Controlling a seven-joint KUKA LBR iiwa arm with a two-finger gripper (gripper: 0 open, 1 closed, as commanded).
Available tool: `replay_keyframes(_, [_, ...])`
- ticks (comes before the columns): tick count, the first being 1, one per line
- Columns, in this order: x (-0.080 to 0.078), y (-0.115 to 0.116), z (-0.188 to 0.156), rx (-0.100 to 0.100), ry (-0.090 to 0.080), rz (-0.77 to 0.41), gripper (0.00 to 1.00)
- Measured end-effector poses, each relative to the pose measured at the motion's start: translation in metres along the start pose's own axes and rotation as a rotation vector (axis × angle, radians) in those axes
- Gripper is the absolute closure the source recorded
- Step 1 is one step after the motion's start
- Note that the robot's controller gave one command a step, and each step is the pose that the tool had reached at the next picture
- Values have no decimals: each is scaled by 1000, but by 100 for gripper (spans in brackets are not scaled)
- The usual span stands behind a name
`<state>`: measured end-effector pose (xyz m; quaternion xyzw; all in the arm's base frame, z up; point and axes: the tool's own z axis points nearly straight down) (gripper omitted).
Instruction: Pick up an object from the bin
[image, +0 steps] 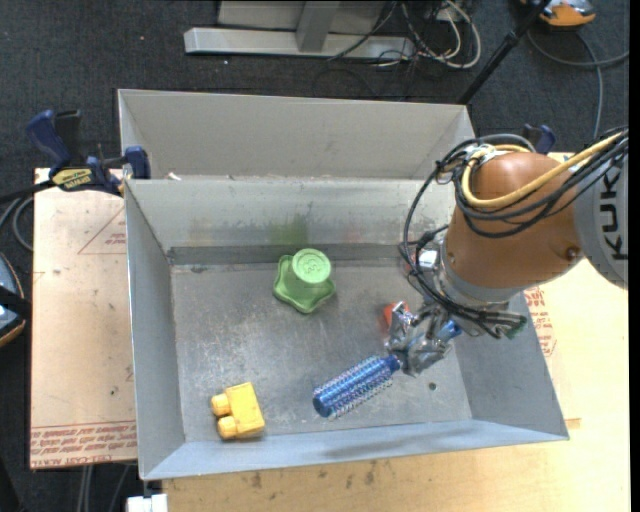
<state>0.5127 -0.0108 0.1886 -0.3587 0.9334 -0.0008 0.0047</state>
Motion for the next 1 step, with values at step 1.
replay_keyframes(1, [-5,4,-98,2,-1,9,100])
